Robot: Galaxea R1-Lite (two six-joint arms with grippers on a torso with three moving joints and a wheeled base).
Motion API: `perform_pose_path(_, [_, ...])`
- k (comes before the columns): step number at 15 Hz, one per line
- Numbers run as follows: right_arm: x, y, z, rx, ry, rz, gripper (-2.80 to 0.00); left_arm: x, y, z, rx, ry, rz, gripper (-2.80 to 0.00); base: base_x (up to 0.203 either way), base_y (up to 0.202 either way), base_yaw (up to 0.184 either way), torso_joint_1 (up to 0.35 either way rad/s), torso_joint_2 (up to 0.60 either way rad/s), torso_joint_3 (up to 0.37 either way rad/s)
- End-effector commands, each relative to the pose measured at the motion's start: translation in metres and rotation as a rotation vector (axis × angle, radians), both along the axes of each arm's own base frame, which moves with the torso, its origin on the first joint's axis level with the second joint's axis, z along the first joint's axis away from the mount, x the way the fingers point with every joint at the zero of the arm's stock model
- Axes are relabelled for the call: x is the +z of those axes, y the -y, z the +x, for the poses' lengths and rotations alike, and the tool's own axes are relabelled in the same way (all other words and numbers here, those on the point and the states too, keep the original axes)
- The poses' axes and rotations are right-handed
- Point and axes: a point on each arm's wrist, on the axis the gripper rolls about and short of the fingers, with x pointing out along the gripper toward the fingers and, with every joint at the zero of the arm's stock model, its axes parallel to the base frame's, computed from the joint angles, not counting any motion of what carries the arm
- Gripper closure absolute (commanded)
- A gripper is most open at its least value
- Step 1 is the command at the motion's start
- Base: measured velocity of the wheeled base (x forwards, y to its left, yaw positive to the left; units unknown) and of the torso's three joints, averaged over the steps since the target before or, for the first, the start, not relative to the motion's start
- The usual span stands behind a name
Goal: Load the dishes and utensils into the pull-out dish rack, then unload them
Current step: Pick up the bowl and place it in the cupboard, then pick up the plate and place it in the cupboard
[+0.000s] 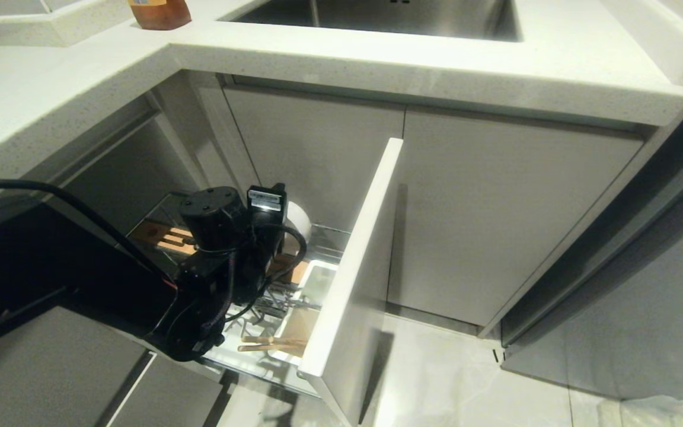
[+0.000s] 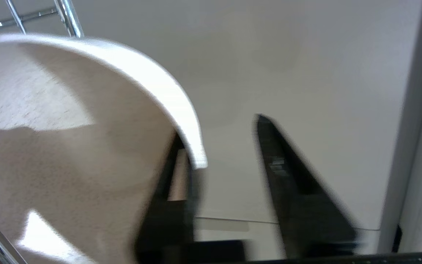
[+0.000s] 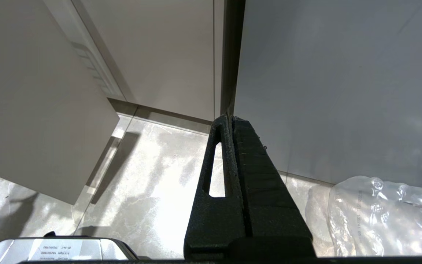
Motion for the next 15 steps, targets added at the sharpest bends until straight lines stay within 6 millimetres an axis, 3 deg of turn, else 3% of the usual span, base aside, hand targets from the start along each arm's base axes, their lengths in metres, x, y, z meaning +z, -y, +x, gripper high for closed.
perform_pose_path(1, [0.000, 0.000, 0.000, 0.001, -0.001, 0.000, 0.00, 0.004, -0.002, -0.003, 0.002, 0.010, -0.014, -2.80, 0.000, 0.000, 0.000, 0.000, 0.00, 0.000])
perform_pose_path(11, [0.000, 0.000, 0.000, 0.000, 0.000, 0.000, 0.00, 0.023, -0.012, -0.038, -0.007, -0.049, -0.002, -2.80, 0.000, 0.000, 0.000, 0.000, 0.00, 0.000])
perform_pose_path(15, [0.000, 0.000, 0.000, 0.000, -0.001, 0.000, 0.00, 0.045, -0.018, -0.058, -0.013, -0.068, 0.020, -2.80, 0.000, 0.000, 0.000, 0.000, 0.00, 0.000])
